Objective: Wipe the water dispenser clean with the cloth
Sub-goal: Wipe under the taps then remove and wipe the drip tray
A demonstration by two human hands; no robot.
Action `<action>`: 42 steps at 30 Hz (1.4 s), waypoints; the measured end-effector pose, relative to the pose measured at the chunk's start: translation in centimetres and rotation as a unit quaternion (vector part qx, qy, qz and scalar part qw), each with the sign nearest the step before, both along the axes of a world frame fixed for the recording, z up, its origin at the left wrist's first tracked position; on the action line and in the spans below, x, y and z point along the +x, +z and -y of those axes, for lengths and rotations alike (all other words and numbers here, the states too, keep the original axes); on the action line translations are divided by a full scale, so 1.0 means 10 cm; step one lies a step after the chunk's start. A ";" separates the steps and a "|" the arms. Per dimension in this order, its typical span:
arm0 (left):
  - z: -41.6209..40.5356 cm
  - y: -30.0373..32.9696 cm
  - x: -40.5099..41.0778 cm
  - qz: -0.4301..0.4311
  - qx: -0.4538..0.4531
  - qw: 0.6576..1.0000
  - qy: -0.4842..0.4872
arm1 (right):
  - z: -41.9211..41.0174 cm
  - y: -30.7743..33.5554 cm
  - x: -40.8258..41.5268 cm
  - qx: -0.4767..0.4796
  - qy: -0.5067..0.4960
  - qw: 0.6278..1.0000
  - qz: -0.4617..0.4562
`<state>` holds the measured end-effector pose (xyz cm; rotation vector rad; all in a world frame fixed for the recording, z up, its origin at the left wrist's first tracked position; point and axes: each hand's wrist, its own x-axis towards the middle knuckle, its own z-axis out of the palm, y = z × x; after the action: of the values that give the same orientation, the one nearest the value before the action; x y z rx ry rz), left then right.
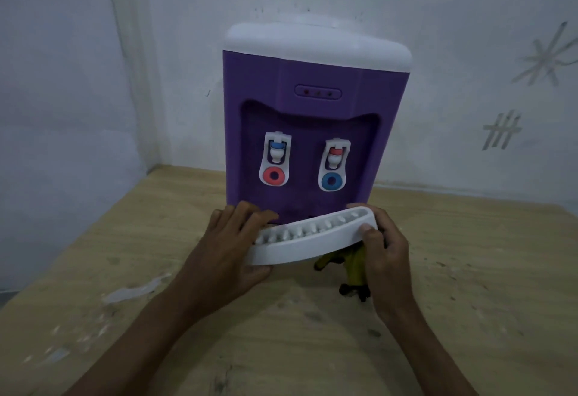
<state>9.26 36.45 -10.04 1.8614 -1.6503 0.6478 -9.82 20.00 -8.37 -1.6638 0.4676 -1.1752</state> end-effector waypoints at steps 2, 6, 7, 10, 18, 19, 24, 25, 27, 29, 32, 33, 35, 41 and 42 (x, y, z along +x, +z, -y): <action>-0.03 -0.04 -0.01 -0.043 0.029 0.999 -0.009 | 0.10 -0.02 0.00 0.062 -0.016 0.998 -0.024; 0.02 -0.11 -0.04 -0.068 0.060 0.996 -0.009 | 0.17 -0.04 0.06 0.199 -0.054 0.976 -0.075; 0.03 -0.11 -0.04 -0.060 0.062 0.996 -0.010 | 0.18 -0.05 0.07 0.225 -0.060 0.969 -0.080; 0.04 -0.10 -0.05 -0.064 0.039 0.997 -0.019 | 0.24 -0.09 0.06 0.270 -0.053 0.957 -0.091; 0.01 -0.08 -0.09 -0.178 -0.025 0.984 0.008 | 0.29 -0.11 0.05 0.366 -0.004 0.928 -0.061; 0.02 -0.09 -0.08 -0.188 -0.032 0.982 0.013 | 0.30 -0.11 0.05 0.370 -0.001 0.927 -0.061; 0.06 -0.11 -0.04 -0.192 -0.061 0.979 0.018 | 0.31 -0.11 0.05 0.372 0.006 0.926 -0.067; 0.06 -0.12 -0.03 -0.191 -0.069 0.979 0.021 | 0.32 -0.11 0.06 0.372 0.006 0.926 -0.067; 0.06 -0.12 -0.04 -0.188 -0.080 0.979 0.023 | 0.32 -0.11 0.06 0.372 0.002 0.926 -0.065; 0.06 -0.13 -0.04 -0.189 -0.083 0.978 0.022 | 0.32 -0.10 0.06 0.370 0.000 0.927 -0.062; 0.06 -0.13 -0.05 -0.207 -0.087 0.974 0.017 | 0.31 -0.09 0.06 0.365 -0.004 0.928 -0.067; 0.06 -0.14 -0.05 -0.212 -0.093 0.973 0.016 | 0.32 -0.09 0.06 0.365 -0.004 0.929 -0.067; 0.07 -0.13 -0.05 -0.218 -0.110 0.970 0.017 | 0.31 -0.09 0.06 0.361 0.002 0.930 -0.072; 0.04 -0.05 -0.01 -0.205 -0.138 0.968 0.029 | 0.26 -0.09 0.08 0.331 0.028 0.938 -0.104; 0.04 -0.04 -0.01 -0.202 -0.134 0.970 0.031 | 0.25 -0.07 0.09 0.316 0.024 0.942 -0.111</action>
<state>9.18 36.09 -10.45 1.7160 -1.1859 0.4519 -8.96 17.50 -9.10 -1.2322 0.8408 -0.6922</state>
